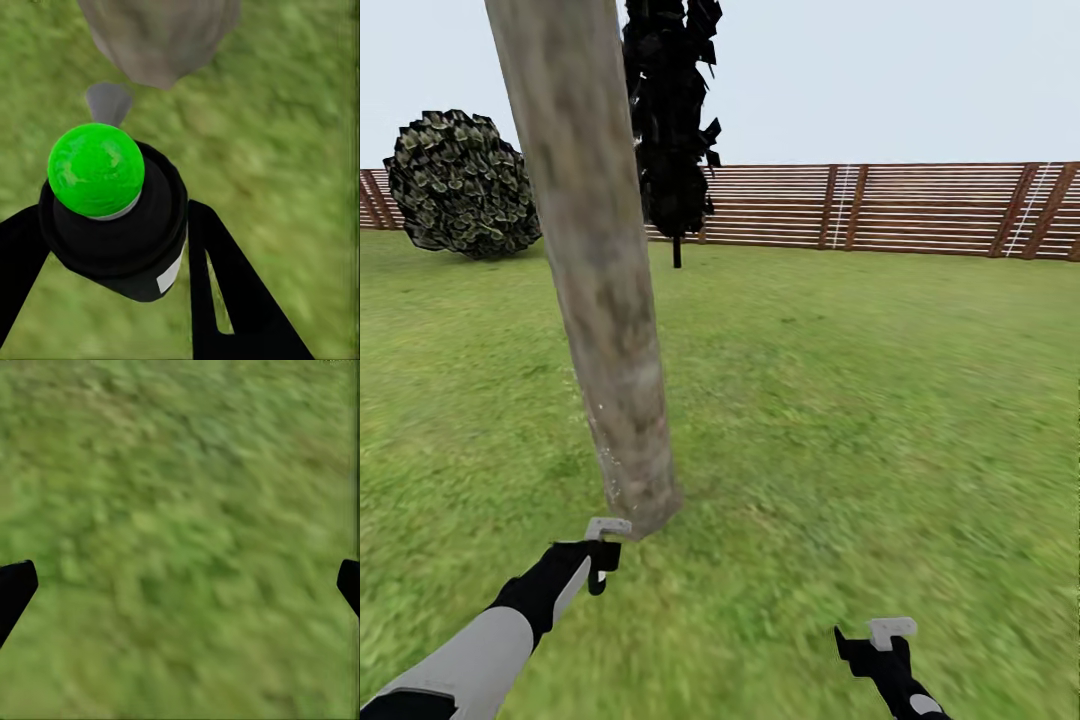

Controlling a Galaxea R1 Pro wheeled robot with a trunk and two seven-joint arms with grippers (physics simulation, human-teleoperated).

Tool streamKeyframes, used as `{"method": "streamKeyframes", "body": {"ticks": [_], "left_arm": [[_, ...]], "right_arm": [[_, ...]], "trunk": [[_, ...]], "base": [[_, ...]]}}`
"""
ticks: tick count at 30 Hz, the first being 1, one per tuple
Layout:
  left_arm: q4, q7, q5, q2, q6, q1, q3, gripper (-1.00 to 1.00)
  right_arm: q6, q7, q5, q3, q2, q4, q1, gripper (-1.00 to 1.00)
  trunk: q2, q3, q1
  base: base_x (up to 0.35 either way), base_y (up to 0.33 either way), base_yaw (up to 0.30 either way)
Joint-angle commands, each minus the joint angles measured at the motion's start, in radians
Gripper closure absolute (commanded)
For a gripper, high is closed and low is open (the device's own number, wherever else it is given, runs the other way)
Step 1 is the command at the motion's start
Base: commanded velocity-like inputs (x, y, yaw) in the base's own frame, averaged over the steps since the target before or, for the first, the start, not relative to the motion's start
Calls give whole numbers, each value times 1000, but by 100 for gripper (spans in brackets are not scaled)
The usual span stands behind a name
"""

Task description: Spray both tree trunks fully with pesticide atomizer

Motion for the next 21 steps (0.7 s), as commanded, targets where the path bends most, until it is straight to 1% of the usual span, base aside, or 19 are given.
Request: {"method": "streamKeyframes", "body": {"ticks": [1, 4, 9, 13, 17, 19, 21], "left_arm": [[0, 0, 0, 0, 0, 0, 0, 100], [0, 0, 0, -1, 0, 1, 0, 100], [0, 0, 0, -2, 0, 2, -1, 100], [0, 0, -1, -2, 0, 2, 0, 100], [0, 0, -1, -2, 1, 2, 0, 100], [0, 0, 0, -2, 0, 2, 0, 100], [-1, 0, 0, -2, 0, 2, 0, 100]], "right_arm": [[0, 0, 0, 0, 0, 0, 0, -100], [0, -1, 0, 0, 1, 0, 0, -100], [0, -2, 1, 1, 1, 1, 0, -100], [0, -1, 1, 1, 1, 2, 0, -100], [0, -2, 1, 0, 1, 2, 0, -100], [0, -1, 1, 1, 1, 2, 0, -100], [0, -1, 1, 0, 0, 2, 0, -100]], "trunk": [[0, 0, 0], [0, 0, 0], [0, 0, 0], [0, 0, 0], [0, 0, 0], [0, 0, 0], [0, 0, 0]], "base": [[133, -271, 36], [134, -271, 149], [37, -272, 263], [-127, -266, 277], [-211, -214, 277], [-172, -123, 269], [-40, -24, 109]]}}
